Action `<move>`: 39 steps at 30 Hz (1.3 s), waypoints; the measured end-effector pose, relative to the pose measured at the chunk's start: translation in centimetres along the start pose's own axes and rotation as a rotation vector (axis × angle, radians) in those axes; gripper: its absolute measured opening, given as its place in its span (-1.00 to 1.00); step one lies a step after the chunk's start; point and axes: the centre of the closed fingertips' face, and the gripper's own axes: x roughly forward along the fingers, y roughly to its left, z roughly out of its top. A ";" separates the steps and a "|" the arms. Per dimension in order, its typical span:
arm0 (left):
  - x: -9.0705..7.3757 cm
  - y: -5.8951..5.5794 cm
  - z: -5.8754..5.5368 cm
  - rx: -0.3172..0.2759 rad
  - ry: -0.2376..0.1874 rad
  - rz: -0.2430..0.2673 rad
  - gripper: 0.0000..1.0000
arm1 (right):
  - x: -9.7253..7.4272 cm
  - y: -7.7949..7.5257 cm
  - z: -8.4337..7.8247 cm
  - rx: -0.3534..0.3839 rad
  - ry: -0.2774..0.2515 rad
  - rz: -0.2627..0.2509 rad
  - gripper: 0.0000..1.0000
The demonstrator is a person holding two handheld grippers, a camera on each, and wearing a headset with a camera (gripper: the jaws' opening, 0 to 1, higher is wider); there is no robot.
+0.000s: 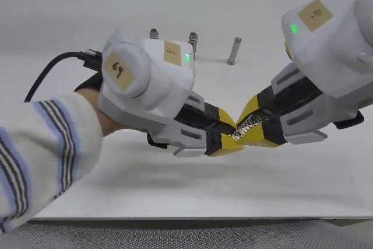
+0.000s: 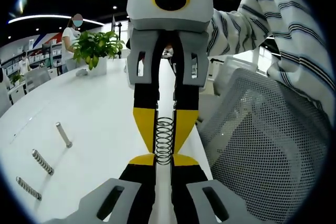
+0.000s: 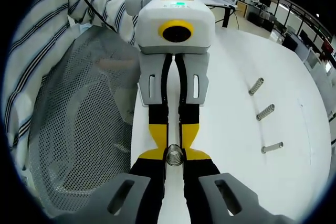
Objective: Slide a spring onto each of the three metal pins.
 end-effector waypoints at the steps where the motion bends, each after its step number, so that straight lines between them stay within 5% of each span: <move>1: 0.0 0.0 -0.1 0.000 0.001 -0.001 -0.95 | 0.0 0.0 0.0 0.003 0.001 0.001 -0.83; 21: -0.2 0.3 -0.1 -0.002 0.008 0.016 -0.94 | 0.1 -0.1 0.3 0.021 0.004 0.004 -0.84; 39: -0.8 1.5 -0.5 -0.076 -0.026 0.037 -0.86 | 0.1 -1.3 0.8 0.027 -0.001 -0.025 -0.84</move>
